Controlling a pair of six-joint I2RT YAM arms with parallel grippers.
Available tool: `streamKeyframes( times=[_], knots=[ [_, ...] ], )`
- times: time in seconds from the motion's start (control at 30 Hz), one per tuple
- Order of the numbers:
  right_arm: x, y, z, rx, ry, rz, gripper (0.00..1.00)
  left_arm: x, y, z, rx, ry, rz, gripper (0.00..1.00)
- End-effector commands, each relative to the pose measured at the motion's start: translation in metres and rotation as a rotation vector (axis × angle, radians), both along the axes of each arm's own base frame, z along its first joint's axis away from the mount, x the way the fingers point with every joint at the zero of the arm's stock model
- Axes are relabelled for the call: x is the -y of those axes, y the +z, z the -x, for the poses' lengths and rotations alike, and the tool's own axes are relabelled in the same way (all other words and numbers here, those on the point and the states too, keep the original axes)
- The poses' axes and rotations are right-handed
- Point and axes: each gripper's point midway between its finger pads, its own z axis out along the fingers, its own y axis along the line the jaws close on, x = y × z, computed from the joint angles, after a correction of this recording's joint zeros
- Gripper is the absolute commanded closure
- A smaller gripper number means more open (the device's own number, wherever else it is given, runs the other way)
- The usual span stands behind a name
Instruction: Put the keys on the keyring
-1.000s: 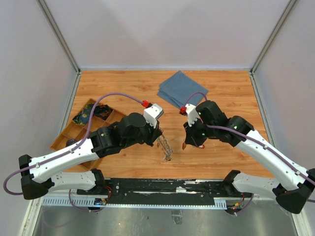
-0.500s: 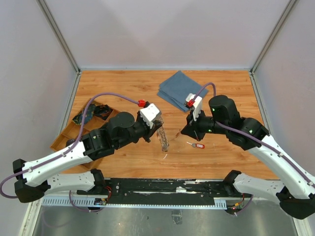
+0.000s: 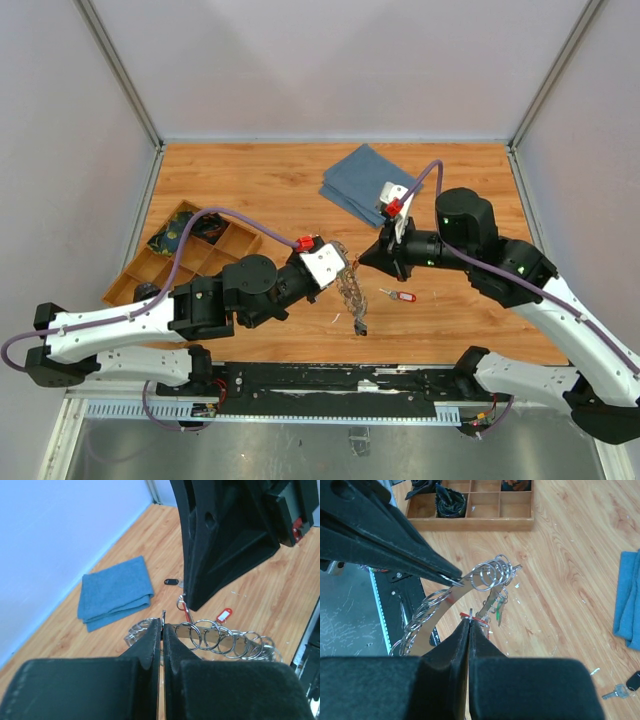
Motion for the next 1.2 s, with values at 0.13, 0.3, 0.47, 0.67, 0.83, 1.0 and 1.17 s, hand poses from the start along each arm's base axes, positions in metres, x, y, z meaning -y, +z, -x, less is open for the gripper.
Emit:
streamKeyframes(
  times=[0.13, 0.3, 0.47, 0.67, 0.83, 1.0, 1.17],
  knots=[
    [-0.015, 0.029, 0.012, 0.111, 0.083, -0.063, 1.00, -0.003, 0.038, -0.001, 0.071, 0.038, 0.099, 1.00],
    [-0.014, 0.031, 0.013, 0.124, 0.084, -0.077, 1.00, -0.001, 0.035, 0.001, 0.072, 0.040, 0.090, 0.99],
    [-0.011, 0.031, 0.013, 0.133, 0.064, -0.091, 1.00, 0.002, 0.035, 0.002, 0.073, 0.029, 0.086, 1.00],
    [-0.013, 0.032, 0.014, 0.128, 0.075, -0.103, 0.99, 0.007, 0.032, 0.005, 0.068, 0.008, 0.071, 1.00],
    [-0.015, 0.031, 0.016, 0.120, 0.085, -0.103, 0.99, 0.010, 0.030, 0.007, 0.063, -0.003, 0.070, 0.99],
    [-0.018, 0.025, 0.017, 0.100, 0.102, -0.089, 0.99, 0.011, 0.032, 0.007, 0.061, -0.003, 0.073, 0.99],
    [-0.017, 0.019, 0.015, 0.093, 0.094, -0.073, 0.99, 0.010, 0.032, 0.005, 0.058, 0.010, 0.076, 0.99]
  ],
)
